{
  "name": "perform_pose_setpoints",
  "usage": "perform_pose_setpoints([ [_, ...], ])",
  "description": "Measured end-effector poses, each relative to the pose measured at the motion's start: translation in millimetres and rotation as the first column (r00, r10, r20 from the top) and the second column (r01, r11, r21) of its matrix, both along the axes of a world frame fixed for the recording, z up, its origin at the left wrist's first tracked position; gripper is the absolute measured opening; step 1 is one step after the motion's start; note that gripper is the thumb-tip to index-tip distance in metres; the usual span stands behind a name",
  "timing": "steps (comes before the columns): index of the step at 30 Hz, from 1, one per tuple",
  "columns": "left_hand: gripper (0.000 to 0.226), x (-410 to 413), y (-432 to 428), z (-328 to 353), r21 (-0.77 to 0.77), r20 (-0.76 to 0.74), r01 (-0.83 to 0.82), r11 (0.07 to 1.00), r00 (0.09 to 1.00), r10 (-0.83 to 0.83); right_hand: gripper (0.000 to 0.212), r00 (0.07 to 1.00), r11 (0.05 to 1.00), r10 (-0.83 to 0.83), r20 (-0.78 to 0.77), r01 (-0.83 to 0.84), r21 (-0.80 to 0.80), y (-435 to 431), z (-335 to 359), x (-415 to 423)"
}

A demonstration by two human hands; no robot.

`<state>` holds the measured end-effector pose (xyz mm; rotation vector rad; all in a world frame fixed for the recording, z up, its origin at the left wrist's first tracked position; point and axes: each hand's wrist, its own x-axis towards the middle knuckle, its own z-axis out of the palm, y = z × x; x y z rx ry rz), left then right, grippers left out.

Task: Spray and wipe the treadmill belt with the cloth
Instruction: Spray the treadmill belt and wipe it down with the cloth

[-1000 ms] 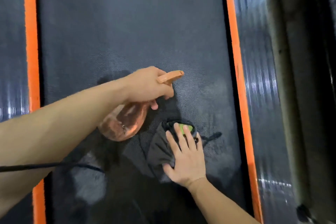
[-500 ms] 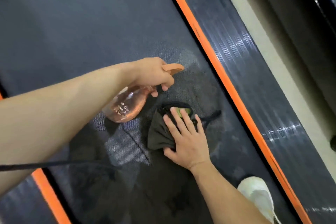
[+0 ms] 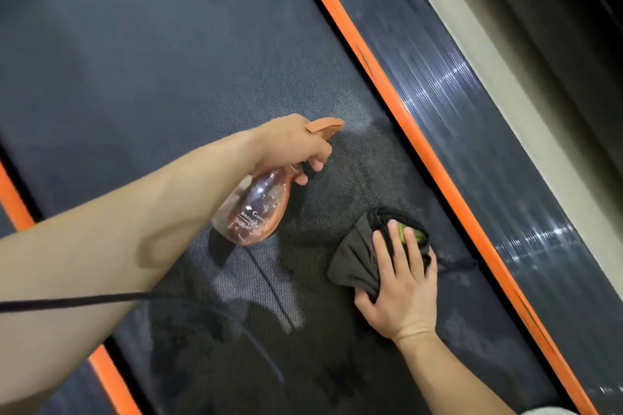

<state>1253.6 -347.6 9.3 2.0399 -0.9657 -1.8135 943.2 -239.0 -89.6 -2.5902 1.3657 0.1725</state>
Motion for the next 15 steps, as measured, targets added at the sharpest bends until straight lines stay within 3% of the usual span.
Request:
perform_pose_setpoints([
  [7, 0.012, 7, 21, -4, 0.008, -0.075, -0.106, 0.994, 0.991, 0.106, 0.094, 1.0, 1.0, 0.014, 0.011, -0.013, -0.02, -1, -2, 0],
  [15, 0.019, -7, 37, 9, -0.042, 0.078, -0.092, 0.995, 0.992, 0.095, 0.096, 1.0, 1.0, -0.004, -0.006, 0.004, -0.011, 2, -1, 1],
])
